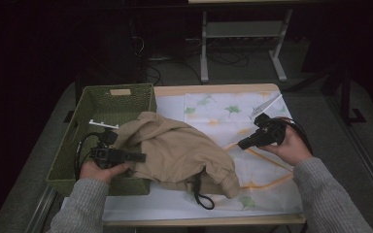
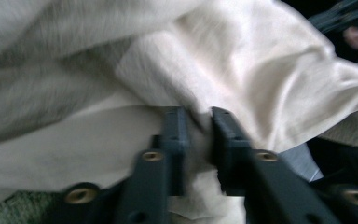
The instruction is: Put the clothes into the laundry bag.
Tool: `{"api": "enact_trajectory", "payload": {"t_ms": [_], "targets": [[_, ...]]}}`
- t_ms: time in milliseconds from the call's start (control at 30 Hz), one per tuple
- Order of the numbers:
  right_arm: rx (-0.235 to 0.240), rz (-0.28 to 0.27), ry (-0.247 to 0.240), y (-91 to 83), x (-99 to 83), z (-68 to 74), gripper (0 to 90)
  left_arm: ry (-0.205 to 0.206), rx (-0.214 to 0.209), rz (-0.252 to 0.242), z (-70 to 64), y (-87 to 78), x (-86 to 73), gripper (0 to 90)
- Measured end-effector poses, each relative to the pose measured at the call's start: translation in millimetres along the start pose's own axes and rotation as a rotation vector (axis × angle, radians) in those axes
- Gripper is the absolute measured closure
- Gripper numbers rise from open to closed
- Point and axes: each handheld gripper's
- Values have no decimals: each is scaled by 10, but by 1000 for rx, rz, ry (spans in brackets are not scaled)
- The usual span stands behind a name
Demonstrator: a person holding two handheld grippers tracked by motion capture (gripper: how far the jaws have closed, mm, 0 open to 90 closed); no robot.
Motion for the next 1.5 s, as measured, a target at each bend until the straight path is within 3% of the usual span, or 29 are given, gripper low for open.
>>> {"api": "enact_trajectory", "payload": {"t_ms": [67,200,367,500,667,700,733,767,867,900,1000,1333,1500], "targets": [[1,3,1,3,-1,-9,892,15,14,19,-20,-16,9,880],[4,-1,0,7,-1,-16,892,27,21,28,-34,-9,15,899],[5,2,4,6,-5,-27,892,22,-11,11,-52,-30,39,900],[5,2,3,6,3,-27,891,58,-68,-9,-224,-34,128,900],[7,-8,0,-8,22,-12,892,133,-129,0,-565,110,272,900],[7,-8,0,-8,22,-12,892,133,-129,0,-565,110,272,900],[7,-9,2,-11,23,-11,892,174,-145,24,-728,222,321,900],[7,-12,4,-12,25,-13,892,189,-155,33,-803,286,341,900],[9,-19,7,-22,29,-15,892,226,-184,66,-1013,490,383,900],[9,-19,5,-25,32,-17,892,226,-184,66,-1013,490,383,900],[10,-22,1,-35,48,-12,892,269,-220,107,-1238,736,422,900],[7,-29,3,-92,35,-17,892,300,-287,175,-1551,1238,455,900],[10,-32,9,-91,33,-29,892,309,-300,189,-1639,1370,448,900]]}}
Point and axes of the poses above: each handheld gripper's, and its own axes: y roughly forward along the jaws, x roughly out of its top, z roughly to its left, and after that the axes turned 2 degrees about z, right-handed
